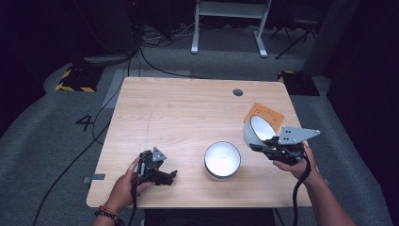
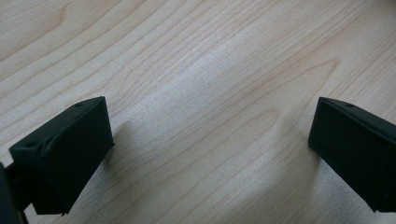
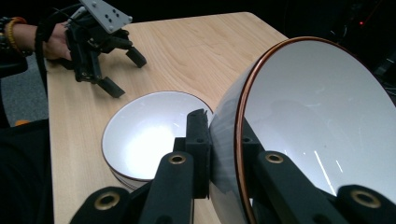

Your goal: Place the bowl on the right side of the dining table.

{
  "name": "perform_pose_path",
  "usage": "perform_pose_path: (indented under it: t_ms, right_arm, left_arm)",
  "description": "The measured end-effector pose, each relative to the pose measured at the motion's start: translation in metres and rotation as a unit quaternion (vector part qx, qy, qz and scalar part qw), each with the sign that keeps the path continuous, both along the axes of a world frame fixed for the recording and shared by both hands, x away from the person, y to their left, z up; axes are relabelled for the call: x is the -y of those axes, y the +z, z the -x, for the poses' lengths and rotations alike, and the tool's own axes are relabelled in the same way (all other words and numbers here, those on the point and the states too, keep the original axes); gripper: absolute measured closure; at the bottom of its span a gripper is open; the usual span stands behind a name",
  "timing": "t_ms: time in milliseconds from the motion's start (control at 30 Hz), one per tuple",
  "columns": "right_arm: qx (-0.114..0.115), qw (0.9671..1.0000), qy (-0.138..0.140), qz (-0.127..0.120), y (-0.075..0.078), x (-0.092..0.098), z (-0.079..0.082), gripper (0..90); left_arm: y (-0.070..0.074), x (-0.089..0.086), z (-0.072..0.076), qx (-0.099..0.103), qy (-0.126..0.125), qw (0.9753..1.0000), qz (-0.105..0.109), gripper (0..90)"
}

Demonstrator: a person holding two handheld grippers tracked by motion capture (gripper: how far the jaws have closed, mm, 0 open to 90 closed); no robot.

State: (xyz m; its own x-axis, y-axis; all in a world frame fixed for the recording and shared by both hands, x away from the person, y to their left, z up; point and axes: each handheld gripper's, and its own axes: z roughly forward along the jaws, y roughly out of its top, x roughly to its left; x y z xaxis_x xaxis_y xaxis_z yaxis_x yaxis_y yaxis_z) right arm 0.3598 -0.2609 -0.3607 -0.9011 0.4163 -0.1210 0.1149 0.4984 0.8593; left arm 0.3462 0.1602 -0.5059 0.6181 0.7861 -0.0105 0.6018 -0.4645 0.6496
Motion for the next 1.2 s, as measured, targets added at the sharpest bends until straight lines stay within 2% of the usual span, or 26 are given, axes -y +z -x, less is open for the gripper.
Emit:
perform_pose_path:
  t_ms: [167, 300, 367, 533, 600, 633, 700, 833, 967, 1200]
  right_arm:
    - [0.002, 0.9998, -0.020, 0.006, -0.003, 0.005, -0.007, 81.5]
    - [-0.002, 0.9995, -0.032, 0.001, -0.005, 0.008, -0.011, 81.5]
    - [0.002, 0.9988, -0.048, 0.009, -0.006, 0.012, -0.016, 81.5]
    - [0.000, 0.9976, -0.067, 0.020, -0.009, 0.016, -0.024, 81.5]
    - [0.001, 0.9976, -0.066, 0.019, -0.010, 0.017, -0.025, 81.5]
    - [0.000, 0.9968, -0.078, 0.018, -0.012, 0.019, -0.029, 81.5]
    - [0.008, 0.9963, -0.084, 0.019, -0.014, 0.021, -0.033, 81.4]
    - [0.010, 0.9948, -0.099, 0.024, -0.018, 0.024, -0.040, 81.5]
    - [-0.002, 0.9923, -0.121, 0.028, -0.025, 0.032, -0.056, 81.4]
    - [-0.006, 0.9902, -0.135, 0.035, -0.032, 0.034, -0.072, 81.4]
  left_arm:
    - [0.000, 0.000, 0.000, 0.001, 0.001, 1.0000, 0.000, 0.0]
    - [0.000, 0.000, 0.000, 0.001, 0.000, 1.0000, 0.000, 0.0]
    - [0.000, 0.000, 0.000, 0.001, 0.001, 1.0000, 0.000, 0.0]
    - [0.000, 0.000, 0.000, 0.000, 0.000, 1.0000, 0.000, 0.0]
    - [0.000, 0.000, 0.000, 0.000, 0.000, 1.0000, 0.000, 0.0]
    - [0.000, 0.000, 0.000, 0.000, 0.000, 1.0000, 0.000, 0.0]
    - [0.000, 0.000, 0.000, 0.001, 0.001, 1.0000, 0.000, 0.0]
    - [0.000, 0.000, 0.000, 0.001, 0.001, 1.0000, 0.000, 0.0]
    - [0.000, 0.000, 0.000, 0.001, 0.001, 1.0000, 0.000, 0.0]
    - [0.000, 0.000, 0.000, 0.001, 0.001, 1.0000, 0.000, 0.0]
